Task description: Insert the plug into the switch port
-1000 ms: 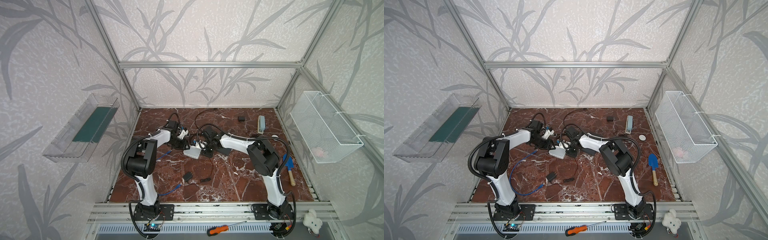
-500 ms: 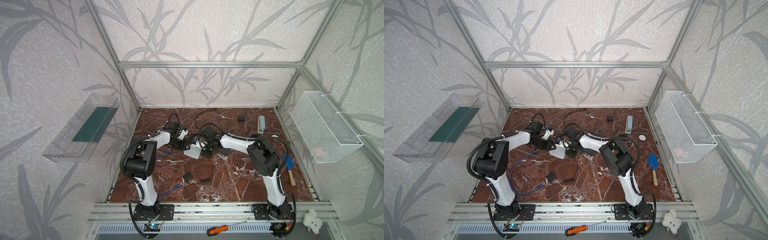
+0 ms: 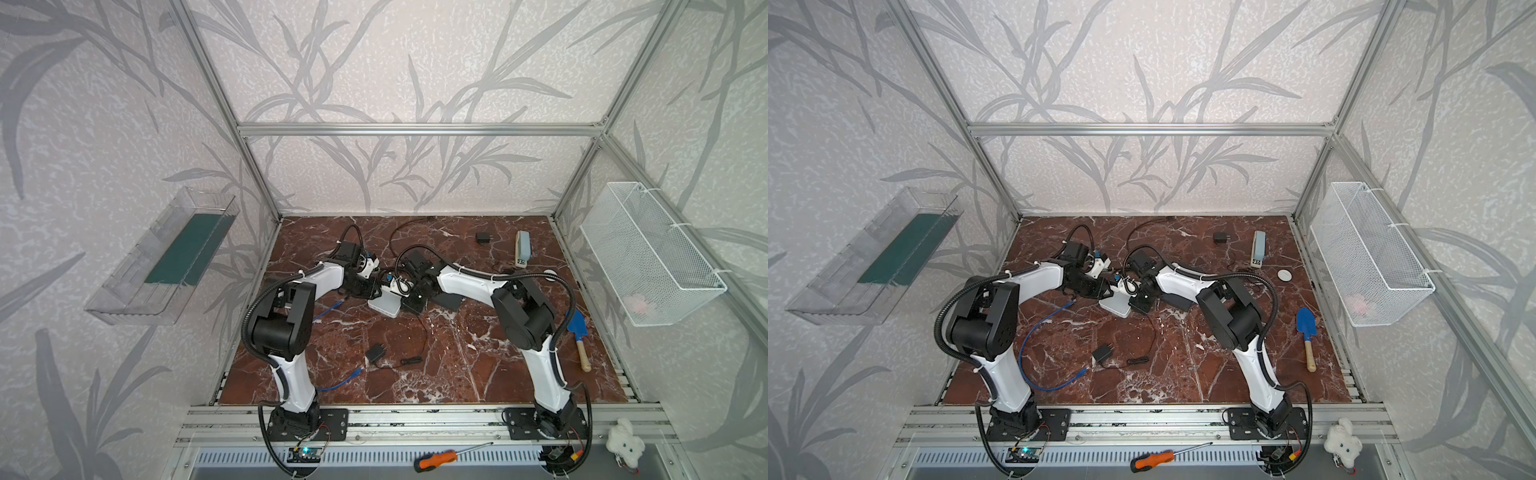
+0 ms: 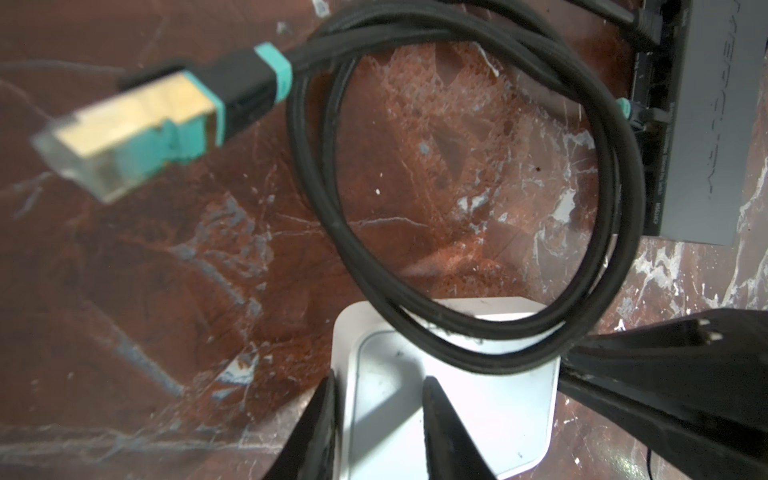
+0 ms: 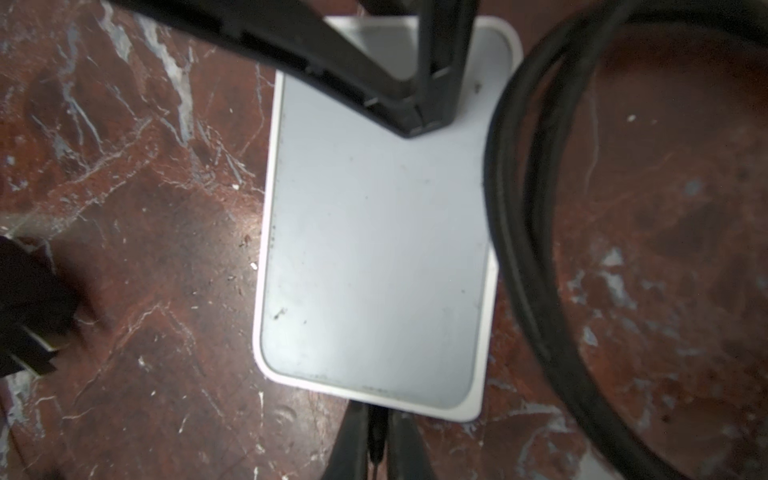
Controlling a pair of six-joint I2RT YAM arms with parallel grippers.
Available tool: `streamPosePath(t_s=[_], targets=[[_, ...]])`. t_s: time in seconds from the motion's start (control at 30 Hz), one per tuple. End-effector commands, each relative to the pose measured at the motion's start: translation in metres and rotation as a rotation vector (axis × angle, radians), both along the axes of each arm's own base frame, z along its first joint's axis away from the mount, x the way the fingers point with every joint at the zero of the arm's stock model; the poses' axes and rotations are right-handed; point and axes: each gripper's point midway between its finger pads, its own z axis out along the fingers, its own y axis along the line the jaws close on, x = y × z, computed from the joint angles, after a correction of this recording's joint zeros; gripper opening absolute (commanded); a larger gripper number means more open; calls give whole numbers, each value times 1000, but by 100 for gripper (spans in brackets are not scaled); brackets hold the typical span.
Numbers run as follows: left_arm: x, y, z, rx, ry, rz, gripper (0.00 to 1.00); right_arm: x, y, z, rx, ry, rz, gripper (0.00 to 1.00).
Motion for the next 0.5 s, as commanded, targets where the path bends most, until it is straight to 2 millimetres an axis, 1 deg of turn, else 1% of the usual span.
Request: streamPosePath(t_s=[0.0, 0.1, 0.2, 0.27, 0.33, 0.4, 0.47], targets=[[-88, -78, 13, -268, 259, -222, 33, 42, 110, 115, 501, -327, 121, 9], [-84, -66, 5, -203, 254, -190, 33, 40, 99, 106, 466, -318, 105, 12], [-73, -44, -8, -100, 247, -122, 34, 35, 77, 91, 430, -289, 72, 15], [-64, -26, -16, -23, 248, -61, 34, 29, 59, 83, 411, -265, 47, 21], [-55, -10, -19, 36, 242, -5, 34, 21, 45, 78, 389, -246, 32, 28], [-48, 2, -21, 77, 229, 41, 34, 14, 31, 76, 362, -234, 19, 33], [-43, 6, -20, 79, 225, 67, 35, 9, 15, 71, 319, -212, -6, 37]])
